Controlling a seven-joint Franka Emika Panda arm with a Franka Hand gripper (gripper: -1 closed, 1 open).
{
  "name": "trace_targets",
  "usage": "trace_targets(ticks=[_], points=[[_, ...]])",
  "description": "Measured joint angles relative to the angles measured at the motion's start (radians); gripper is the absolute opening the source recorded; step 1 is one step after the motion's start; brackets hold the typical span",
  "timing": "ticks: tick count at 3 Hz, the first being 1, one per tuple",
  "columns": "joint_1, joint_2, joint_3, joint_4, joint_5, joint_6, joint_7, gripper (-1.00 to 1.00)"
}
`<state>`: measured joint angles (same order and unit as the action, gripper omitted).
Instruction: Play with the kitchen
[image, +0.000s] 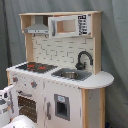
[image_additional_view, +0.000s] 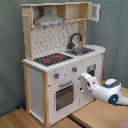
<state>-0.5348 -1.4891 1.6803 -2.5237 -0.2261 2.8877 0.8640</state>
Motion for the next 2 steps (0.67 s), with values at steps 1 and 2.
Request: trace_targets(ticks=[1, 2], points=[[-0.046, -0.001, -0.016, 0.0, 0.0, 0.095, -0.008, 1.0], [-0.101, -0.001, -0.017, 0.0, 0.001, 0.194, -0.003, 1.0]])
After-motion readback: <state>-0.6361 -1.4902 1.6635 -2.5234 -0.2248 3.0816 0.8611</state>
